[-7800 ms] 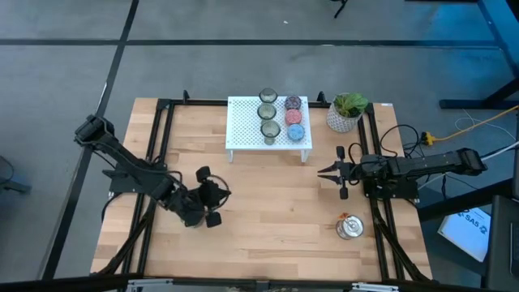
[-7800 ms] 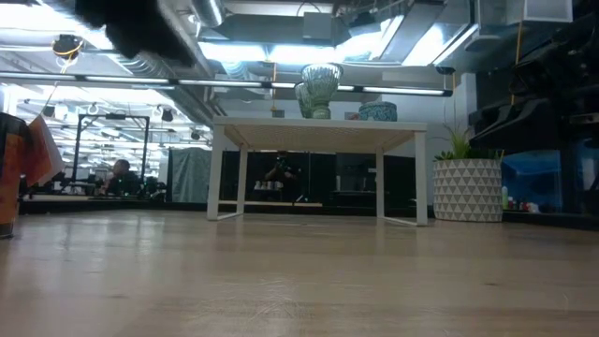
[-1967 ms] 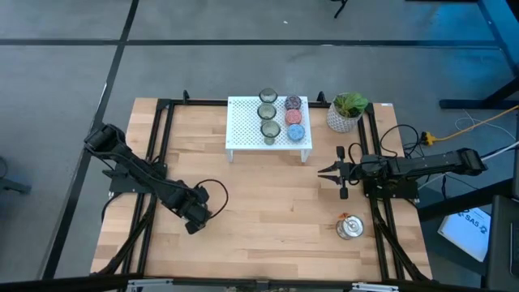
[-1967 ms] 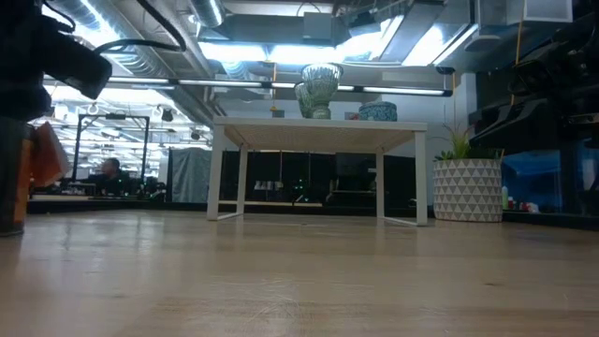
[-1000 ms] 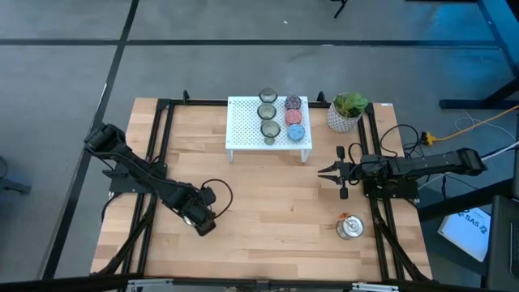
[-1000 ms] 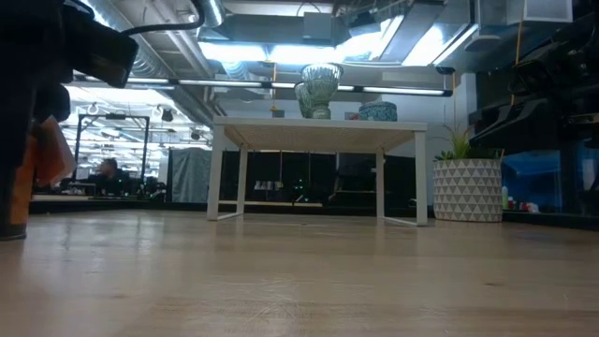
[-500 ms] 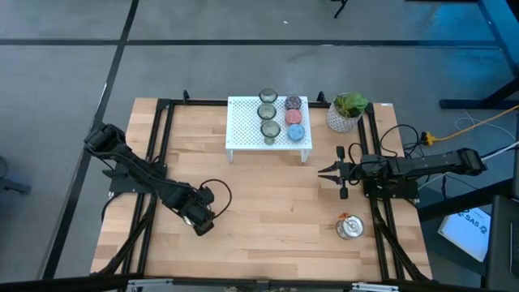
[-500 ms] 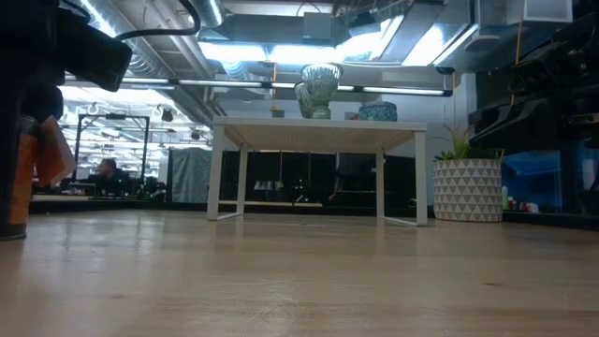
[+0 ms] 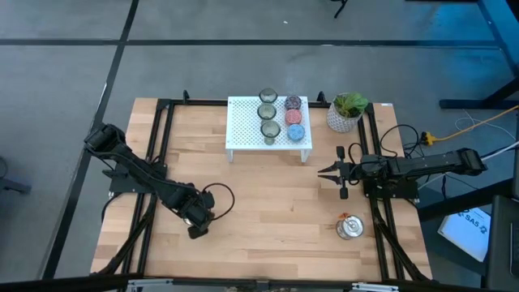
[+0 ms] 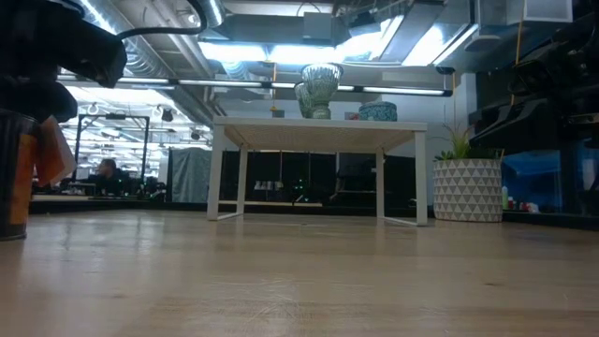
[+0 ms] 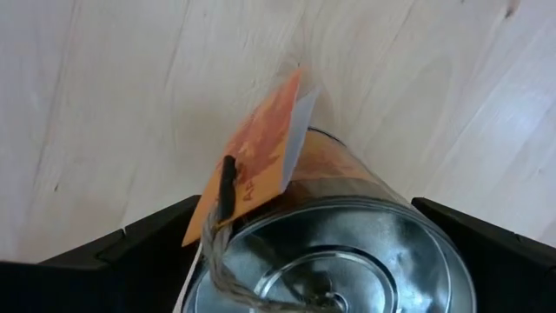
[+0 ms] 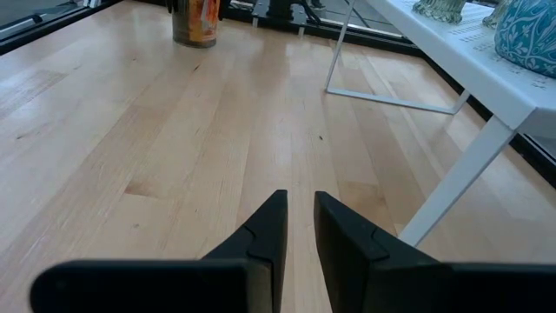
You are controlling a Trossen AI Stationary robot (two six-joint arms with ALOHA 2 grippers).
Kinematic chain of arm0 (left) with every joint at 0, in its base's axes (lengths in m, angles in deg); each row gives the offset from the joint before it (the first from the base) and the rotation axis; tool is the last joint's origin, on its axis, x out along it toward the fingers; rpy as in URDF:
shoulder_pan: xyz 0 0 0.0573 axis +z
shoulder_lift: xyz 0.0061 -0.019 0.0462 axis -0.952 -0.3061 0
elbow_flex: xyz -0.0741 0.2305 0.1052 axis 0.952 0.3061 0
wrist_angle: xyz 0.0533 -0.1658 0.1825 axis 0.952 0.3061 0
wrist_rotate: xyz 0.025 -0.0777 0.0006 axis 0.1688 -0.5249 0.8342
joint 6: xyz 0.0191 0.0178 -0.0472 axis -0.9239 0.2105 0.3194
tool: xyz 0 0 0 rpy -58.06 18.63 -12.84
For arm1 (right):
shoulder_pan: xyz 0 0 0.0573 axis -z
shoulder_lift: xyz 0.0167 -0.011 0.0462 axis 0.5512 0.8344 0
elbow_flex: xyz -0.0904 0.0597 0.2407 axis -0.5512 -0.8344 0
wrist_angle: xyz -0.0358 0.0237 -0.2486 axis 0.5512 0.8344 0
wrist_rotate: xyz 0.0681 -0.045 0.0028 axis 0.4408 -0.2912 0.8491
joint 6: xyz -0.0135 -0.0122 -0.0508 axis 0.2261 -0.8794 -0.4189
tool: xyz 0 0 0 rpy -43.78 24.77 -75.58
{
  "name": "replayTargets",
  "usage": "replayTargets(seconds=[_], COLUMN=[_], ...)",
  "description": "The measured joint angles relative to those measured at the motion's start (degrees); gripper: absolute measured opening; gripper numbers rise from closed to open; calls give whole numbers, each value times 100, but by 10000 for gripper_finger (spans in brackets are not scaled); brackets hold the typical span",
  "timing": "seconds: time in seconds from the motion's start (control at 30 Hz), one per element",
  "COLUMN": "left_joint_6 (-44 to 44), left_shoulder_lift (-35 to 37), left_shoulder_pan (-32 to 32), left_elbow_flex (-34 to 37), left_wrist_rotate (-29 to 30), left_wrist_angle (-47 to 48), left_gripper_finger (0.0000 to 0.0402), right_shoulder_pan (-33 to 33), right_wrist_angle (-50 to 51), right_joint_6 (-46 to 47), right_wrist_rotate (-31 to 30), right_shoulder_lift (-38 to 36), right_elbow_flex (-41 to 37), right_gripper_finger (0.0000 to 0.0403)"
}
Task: Pick & Place candle stick holders
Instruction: Put the left silver scented candle on the shelf
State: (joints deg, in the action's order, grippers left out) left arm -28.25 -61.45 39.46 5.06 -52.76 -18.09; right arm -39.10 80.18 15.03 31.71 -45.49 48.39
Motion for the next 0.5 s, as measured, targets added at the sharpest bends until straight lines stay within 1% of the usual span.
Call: replayTargets(seconds=[0.17,0.37,0.43,0.5], left_joint_6=[-14,762,709,446], left_shoulder_lift=[0,0,0,0], left_shoulder_pan=[-65,-106,-105,-132], left_elbow_flex=[0,-2,-2,-2], left_wrist_rotate=[3,52,-34,-130], left_wrist_angle=[25,27,32,36], left_gripper_finger=[400,400,400,400], right_shoulder_pan=[0,0,0,0], right_wrist_angle=[1,0,0,1], right_joint_6=[0,0,0,1], right_wrist_rotate=[-1,0,0,-1], right_shoulder_lift=[-1,-1,0,1], right_elbow_flex=[0,0,0,-1], right_gripper_finger=[63,63,63,63])
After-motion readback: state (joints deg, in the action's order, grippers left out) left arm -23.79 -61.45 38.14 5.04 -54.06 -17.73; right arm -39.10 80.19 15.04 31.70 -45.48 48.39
